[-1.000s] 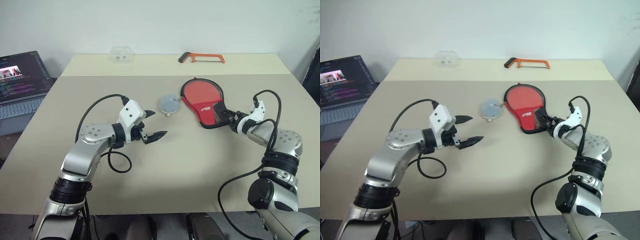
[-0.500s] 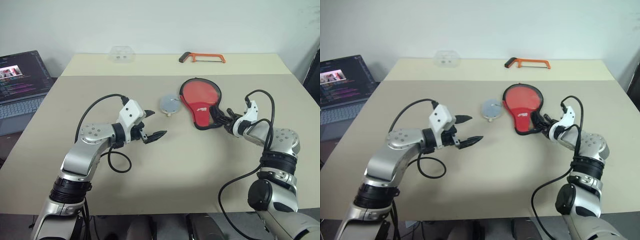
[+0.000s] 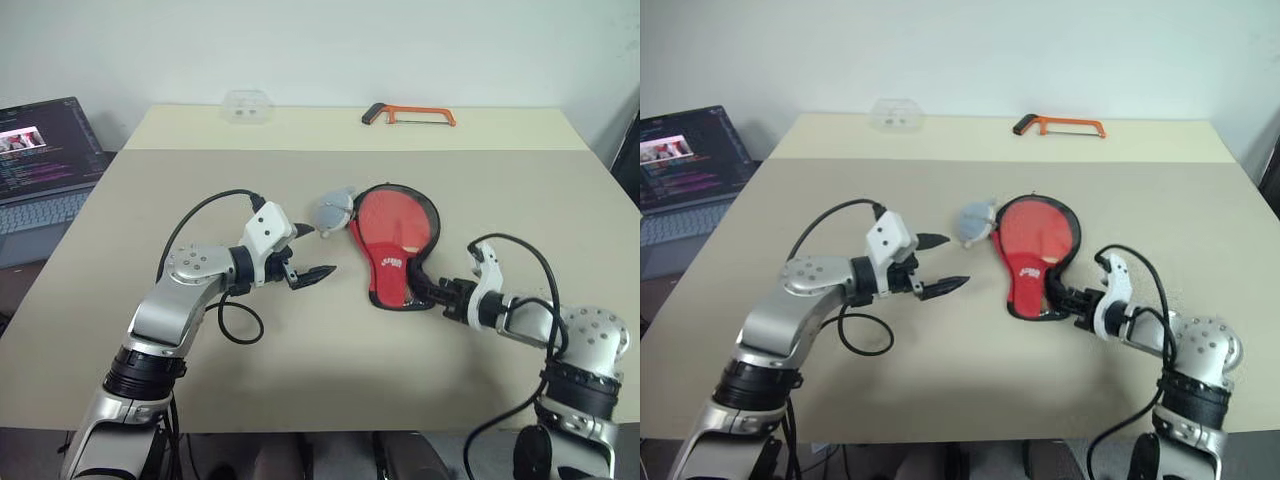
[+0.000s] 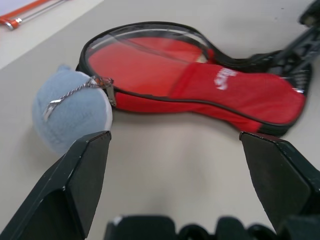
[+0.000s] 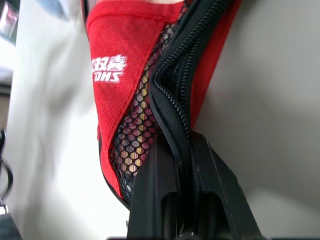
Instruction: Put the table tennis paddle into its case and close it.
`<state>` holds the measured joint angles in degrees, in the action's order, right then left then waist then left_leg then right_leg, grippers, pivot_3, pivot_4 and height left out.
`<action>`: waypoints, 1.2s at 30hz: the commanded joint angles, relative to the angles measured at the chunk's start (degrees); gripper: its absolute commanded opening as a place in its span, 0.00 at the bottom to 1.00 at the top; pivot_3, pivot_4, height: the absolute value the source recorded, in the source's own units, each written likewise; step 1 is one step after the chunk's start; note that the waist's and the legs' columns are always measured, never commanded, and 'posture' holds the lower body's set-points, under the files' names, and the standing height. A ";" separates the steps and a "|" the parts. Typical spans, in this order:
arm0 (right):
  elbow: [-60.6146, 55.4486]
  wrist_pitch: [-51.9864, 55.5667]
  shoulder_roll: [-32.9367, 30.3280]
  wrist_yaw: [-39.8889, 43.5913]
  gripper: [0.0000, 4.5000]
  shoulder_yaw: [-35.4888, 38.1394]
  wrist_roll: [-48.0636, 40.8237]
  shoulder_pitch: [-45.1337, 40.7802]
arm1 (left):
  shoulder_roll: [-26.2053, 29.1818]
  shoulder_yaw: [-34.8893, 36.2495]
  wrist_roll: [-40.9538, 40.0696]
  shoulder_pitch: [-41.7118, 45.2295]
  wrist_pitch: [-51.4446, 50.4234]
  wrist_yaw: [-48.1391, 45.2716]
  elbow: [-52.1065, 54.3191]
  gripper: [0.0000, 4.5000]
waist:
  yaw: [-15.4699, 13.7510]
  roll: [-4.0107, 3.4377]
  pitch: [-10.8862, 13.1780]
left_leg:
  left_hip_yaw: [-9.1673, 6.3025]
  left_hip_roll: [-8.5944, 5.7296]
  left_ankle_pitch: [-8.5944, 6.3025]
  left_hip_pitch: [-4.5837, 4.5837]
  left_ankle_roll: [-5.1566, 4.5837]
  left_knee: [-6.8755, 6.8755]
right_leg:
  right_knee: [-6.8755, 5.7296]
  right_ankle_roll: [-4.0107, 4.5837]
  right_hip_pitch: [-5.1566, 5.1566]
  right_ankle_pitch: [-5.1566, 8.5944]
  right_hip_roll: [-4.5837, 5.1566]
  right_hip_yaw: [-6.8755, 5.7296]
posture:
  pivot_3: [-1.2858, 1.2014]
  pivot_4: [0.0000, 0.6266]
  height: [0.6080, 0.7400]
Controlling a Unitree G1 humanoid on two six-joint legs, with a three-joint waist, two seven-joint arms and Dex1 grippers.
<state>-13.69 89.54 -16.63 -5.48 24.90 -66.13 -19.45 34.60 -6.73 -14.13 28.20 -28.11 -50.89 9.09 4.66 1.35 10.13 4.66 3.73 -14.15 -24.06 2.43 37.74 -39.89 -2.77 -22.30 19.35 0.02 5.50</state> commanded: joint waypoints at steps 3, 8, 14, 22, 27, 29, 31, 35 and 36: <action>-6.63 2.96 -5.65 -1.84 0.01 -7.13 -12.00 9.32 | 1.16 0.45 -0.07 0.75 1.39 -1.34 0.74 1.00 | -0.04 0.11 -0.07 | 0.00 -0.01 -0.01 -0.01 0.01 -0.01 | 0.03 0.00 0.00 0.00 0.00 0.01 | 0.52 0.24 1.00; -11.41 2.26 -10.22 -2.70 0.01 -11.51 -19.85 14.70 | 1.63 0.37 0.08 0.64 1.84 -2.28 0.07 1.00 | -0.08 0.43 -0.27 | -0.05 0.00 -0.05 0.00 -0.05 0.00 | 0.04 -0.02 0.03 0.01 0.00 -0.02 | 0.52 0.24 1.00; -17.10 -3.03 -18.90 -1.97 0.01 -19.00 -27.73 19.17 | 1.88 0.01 0.42 1.21 2.55 -3.27 -0.91 1.00 | -0.10 0.56 -0.34 | -0.09 0.00 -0.11 -0.02 -0.17 0.01 | 0.04 -0.02 0.05 0.01 0.00 -0.05 | 0.52 0.24 1.00; -19.14 -10.39 -28.09 -0.25 0.01 -25.61 -30.08 20.33 | 2.45 0.13 0.69 1.39 2.97 -4.23 -1.34 1.00 | -0.15 0.68 -0.41 | -0.21 0.01 -0.13 -0.05 -0.20 0.10 | 0.04 -0.03 0.08 0.01 0.02 -0.09 | 0.52 0.24 1.00; -18.44 -13.72 -30.01 -0.19 0.01 -29.10 -30.86 17.99 | 2.58 0.02 1.05 1.51 3.43 -4.16 -1.61 1.00 | -0.18 0.70 -0.42 | -0.30 0.01 -0.13 -0.04 -0.20 0.12 | 0.01 -0.02 0.10 0.01 0.02 -0.14 | 0.52 0.24 1.00; -17.82 -15.17 -30.29 -0.75 0.01 -29.95 -31.32 17.48 | 2.52 0.01 1.09 1.53 3.46 -4.01 -1.62 1.00 | -0.19 0.71 -0.42 | -0.34 0.02 -0.13 -0.05 -0.20 0.13 | 0.02 -0.02 0.10 0.01 0.02 -0.17 | 0.52 0.24 1.00; -17.38 -16.52 -30.54 -1.27 0.01 -30.86 -32.29 16.76 | 2.42 -0.03 1.19 1.43 3.50 -3.78 -1.57 1.00 | -0.19 0.71 -0.42 | -0.35 0.03 -0.13 -0.05 -0.20 0.13 | 0.01 -0.02 0.10 0.01 0.02 -0.16 | 0.52 0.24 1.00; -17.06 -18.17 -31.86 -1.62 0.01 -32.07 -33.22 15.40 | 2.28 0.03 1.28 1.14 3.40 -3.52 -1.31 1.00 | -0.24 0.71 -0.42 | -0.38 0.07 -0.13 -0.05 -0.21 0.16 | -0.01 -0.02 0.11 0.01 0.03 -0.17 | 0.52 0.24 1.00; -17.60 -18.36 -32.19 -0.94 0.01 -32.06 -32.34 15.03 | 2.27 0.05 1.29 1.07 3.38 -3.48 -1.25 1.00 | -0.24 0.71 -0.42 | -0.39 0.08 -0.13 -0.05 -0.21 0.16 | -0.01 -0.02 0.11 0.01 0.03 -0.18 | 0.52 0.24 1.00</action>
<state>-29.95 71.59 -48.32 -7.69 -6.19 -97.37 -3.77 36.69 -6.93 -12.89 28.64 -25.72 -54.48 6.44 4.42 2.05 9.71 4.27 3.81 -14.28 -24.11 2.23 37.90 -39.90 -2.79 -22.19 19.36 0.06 5.32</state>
